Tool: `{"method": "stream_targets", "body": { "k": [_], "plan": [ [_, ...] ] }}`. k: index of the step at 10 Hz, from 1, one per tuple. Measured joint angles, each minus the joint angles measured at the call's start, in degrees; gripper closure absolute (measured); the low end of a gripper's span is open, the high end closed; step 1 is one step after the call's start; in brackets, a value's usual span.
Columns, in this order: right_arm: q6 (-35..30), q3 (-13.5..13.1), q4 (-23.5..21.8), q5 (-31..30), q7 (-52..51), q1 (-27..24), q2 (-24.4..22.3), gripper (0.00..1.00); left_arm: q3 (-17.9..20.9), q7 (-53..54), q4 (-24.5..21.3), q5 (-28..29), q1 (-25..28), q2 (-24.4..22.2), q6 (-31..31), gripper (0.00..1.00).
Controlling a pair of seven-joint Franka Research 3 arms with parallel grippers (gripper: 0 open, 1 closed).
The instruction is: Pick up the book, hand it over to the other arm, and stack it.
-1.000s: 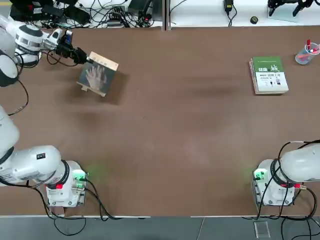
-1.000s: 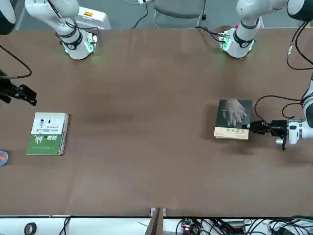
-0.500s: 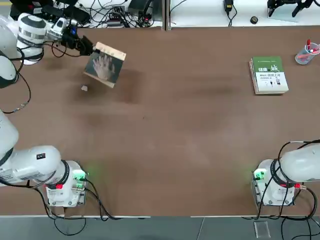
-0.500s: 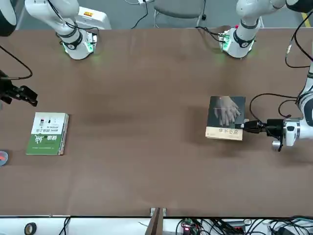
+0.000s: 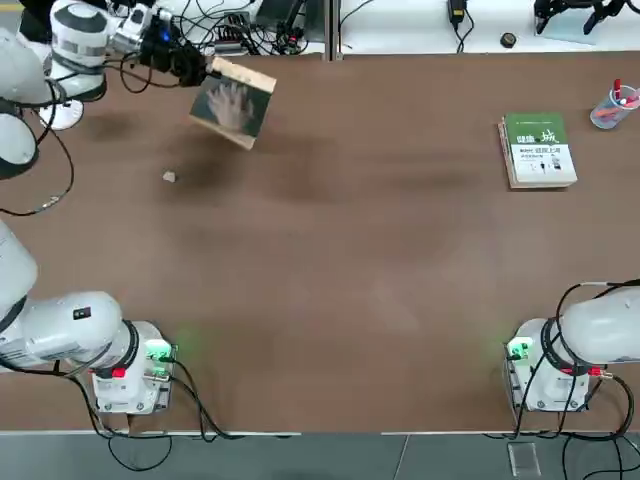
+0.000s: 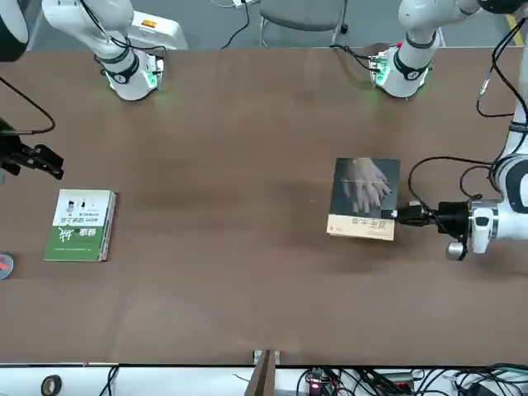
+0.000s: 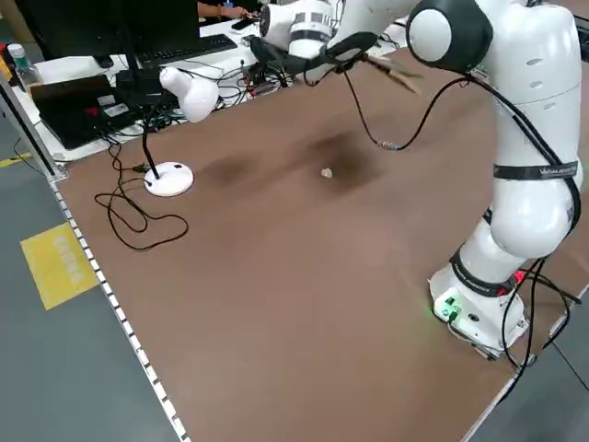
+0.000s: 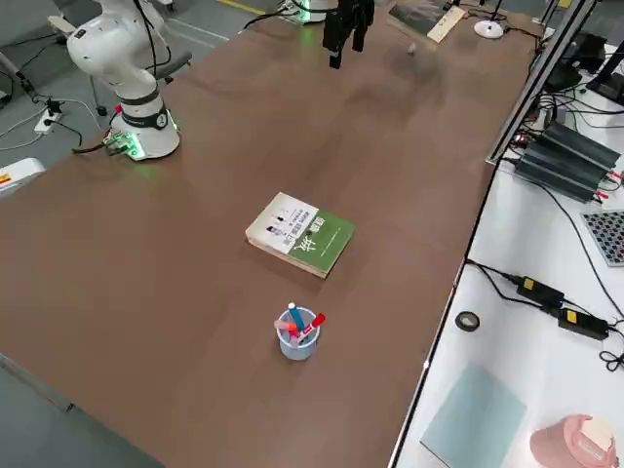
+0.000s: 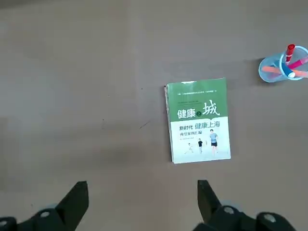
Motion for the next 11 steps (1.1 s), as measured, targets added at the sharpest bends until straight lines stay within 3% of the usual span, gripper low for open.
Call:
{"method": "stream_targets", "body": {
  "k": [5,11],
  "plan": [
    [-0.8,0.0,-0.3,0.2,0.0,0.2,0.0,0.0,-6.1,-3.8,0.8,-0.9,-4.9,0.0,13.7,0.99],
    [-2.3,-0.1,-0.3,2.9,0.0,0.1,0.0,0.0,-6.5,-7.6,2.2,-8.6,-15.2,0.4,25.0,0.99]
  ]
}}
